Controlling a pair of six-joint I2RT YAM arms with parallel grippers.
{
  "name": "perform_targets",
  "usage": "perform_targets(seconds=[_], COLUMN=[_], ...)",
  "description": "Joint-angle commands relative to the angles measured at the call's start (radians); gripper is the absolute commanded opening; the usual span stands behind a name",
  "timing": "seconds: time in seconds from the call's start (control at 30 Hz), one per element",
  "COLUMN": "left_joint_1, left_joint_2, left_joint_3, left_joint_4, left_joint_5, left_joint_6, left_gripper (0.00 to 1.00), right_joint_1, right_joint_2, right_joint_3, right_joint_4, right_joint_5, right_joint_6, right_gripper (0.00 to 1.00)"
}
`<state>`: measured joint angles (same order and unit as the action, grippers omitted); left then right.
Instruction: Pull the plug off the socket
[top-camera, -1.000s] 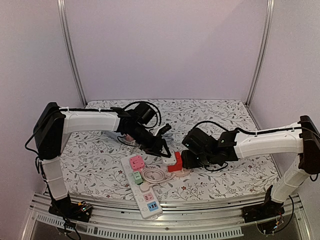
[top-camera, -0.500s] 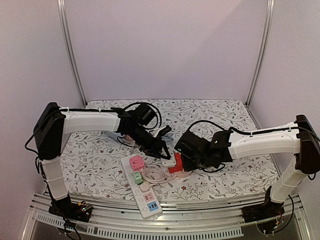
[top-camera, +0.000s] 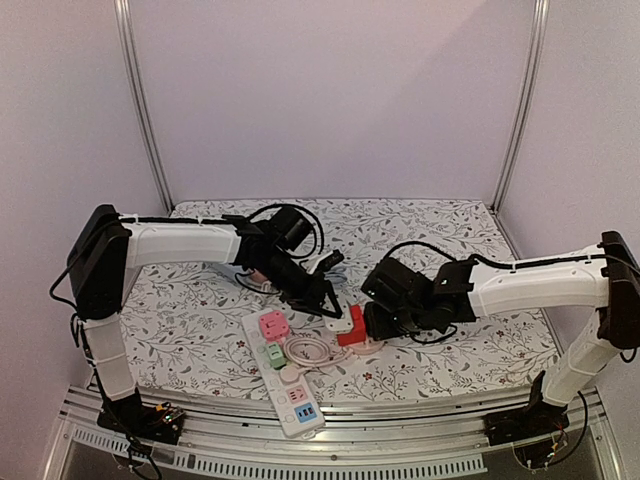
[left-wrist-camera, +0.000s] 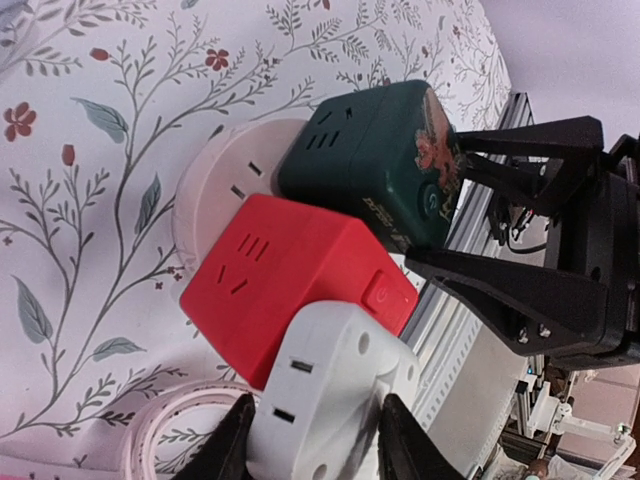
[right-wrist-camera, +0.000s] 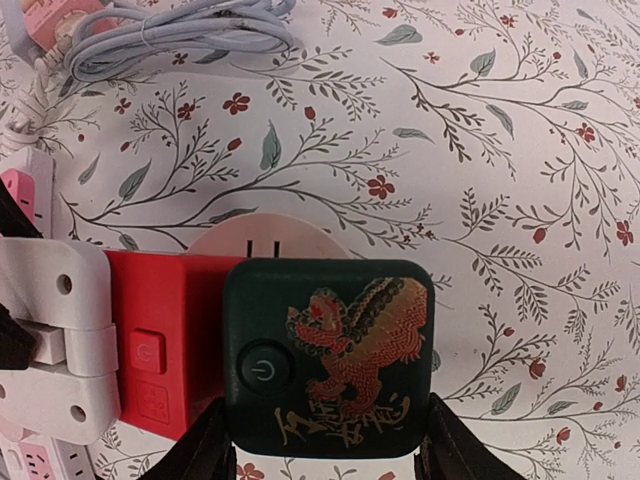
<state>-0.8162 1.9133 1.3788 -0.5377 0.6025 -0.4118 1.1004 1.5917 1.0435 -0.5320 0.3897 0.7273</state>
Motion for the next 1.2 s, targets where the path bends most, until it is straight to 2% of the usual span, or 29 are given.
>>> perform_targets(seconds=[0.0,0.5,0.7,1.0,1.17], left_joint_1=[-0.003,-0.003,-0.003,-0.003,-0.003], left_joint_2=[0.052,0.057,0.062,0.067,0.070], left_joint_3=[-0.012,-0.012,-0.011,-0.009,-0.006], left_joint_4=[-0.062,-0.061,-0.062,-0.065,-0.064], left_joint_5=[-0.101,-0.102,-0.106,-0.106,-0.102], left_joint_6=[0.018,0.020,0.020,0.021,0.019], left_gripper=[0.38,0.38,0.38,0.38,0.38], right_joint_1=[0.059,0.148,0.134,0.030,0.034], right_joint_2=[0.007,0.175,0.135,0.010,-0.016], right_joint_3=[0.115,0.286,0.256,0.064,0.071], right_joint_4=[-0.020,-0.176,-0.133,0.096,0.077], right_joint_5=[0.087,0.229,0.193,-0.019,0.006], right_joint_6=[-0.013,-0.043,-0.043,0.028,0.018], right_gripper=[0.32,0.30,0.30,0.29,0.29])
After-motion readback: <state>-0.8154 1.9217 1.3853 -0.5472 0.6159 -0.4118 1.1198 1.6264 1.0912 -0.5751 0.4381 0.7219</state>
